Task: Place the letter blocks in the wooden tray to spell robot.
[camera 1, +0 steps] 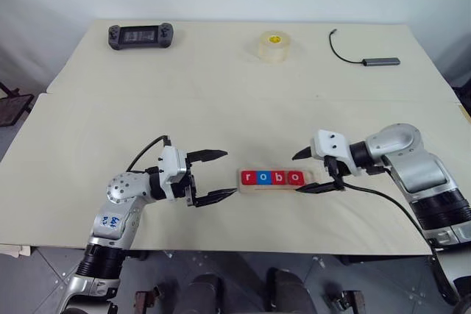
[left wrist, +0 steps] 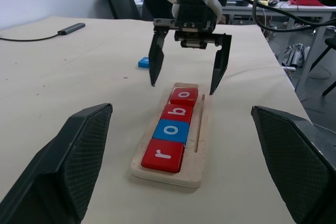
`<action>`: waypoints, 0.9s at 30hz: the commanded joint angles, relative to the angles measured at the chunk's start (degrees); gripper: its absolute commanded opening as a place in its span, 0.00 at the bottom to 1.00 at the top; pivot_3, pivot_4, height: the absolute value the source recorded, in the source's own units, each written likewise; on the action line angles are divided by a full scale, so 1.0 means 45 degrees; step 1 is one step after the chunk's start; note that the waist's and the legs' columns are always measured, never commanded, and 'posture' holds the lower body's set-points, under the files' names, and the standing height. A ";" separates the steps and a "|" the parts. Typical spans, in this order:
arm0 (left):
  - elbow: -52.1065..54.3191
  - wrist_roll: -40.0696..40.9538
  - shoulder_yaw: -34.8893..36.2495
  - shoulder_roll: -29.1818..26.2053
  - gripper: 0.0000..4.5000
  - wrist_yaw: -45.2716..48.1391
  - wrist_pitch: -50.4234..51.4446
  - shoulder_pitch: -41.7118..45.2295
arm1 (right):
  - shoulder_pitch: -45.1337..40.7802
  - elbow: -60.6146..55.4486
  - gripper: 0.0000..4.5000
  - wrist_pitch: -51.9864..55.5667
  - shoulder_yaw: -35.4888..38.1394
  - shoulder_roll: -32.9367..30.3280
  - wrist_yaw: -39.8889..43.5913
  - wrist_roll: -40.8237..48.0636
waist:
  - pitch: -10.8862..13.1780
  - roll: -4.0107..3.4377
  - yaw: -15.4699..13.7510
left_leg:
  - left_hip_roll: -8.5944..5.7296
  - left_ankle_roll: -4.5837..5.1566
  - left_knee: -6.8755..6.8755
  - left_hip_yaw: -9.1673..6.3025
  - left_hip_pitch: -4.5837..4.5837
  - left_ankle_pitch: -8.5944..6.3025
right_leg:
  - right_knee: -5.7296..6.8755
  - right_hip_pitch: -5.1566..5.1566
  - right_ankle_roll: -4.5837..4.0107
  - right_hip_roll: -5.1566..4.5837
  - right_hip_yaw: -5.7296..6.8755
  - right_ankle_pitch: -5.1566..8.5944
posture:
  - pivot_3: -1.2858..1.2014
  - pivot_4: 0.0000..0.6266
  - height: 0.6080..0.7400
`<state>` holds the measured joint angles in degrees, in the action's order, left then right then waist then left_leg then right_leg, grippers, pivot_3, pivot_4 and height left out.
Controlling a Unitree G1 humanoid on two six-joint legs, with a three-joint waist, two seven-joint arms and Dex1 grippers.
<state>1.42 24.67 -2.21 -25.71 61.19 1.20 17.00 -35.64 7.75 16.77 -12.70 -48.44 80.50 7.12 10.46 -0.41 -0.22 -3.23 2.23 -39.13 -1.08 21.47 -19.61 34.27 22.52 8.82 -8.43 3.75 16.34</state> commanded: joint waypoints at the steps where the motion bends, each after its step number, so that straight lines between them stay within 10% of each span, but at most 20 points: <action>1: 0.0319 0.0107 0.0152 -0.0077 1.00 0.0015 -0.0069 -0.0044 | 0.0118 -0.0360 0.71 0.0097 0.0615 -0.0475 -0.0040 0.0229 | 0.0000 0.0000 0.0019 | 0.0001 0.0000 0.0000 0.0001 0.0000 0.0000 | 0.0000 0.0000 0.0000 0.0000 -0.0001 0.0000 | 0.52 0.24 1.00; 10: 0.0323 0.0116 0.0176 -0.0087 1.00 0.0022 -0.0050 -0.0048 | 0.0616 -0.0219 0.02 0.0052 0.0295 -0.0241 -0.0480 -0.0078 | 0.0000 0.0000 0.0039 | 0.0006 -0.0001 0.0000 0.0005 -0.0001 0.0000 | 0.0002 0.0002 0.0000 0.0004 -0.0003 0.0000 | 0.52 0.24 1.00; 27: 0.0569 0.0145 0.0236 -0.0150 1.00 -0.0180 -0.0019 -0.0256 | 0.0219 -0.0319 0.01 0.0322 -0.0017 0.0460 -0.1184 -0.0510 | 0.0000 0.0000 0.0031 | 0.0002 -0.0001 -0.0002 0.0003 -0.0001 0.0000 | 0.0004 0.0002 0.0000 0.0002 -0.0003 0.0000 | 0.52 0.24 1.00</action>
<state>1.54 24.67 -2.16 -25.91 60.60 1.28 16.24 -34.77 8.15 17.99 -13.44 -45.53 75.07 4.53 10.46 -0.41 -0.08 -3.22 2.23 -39.13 -1.07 21.46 -19.61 34.28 22.53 8.81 -8.42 3.74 16.34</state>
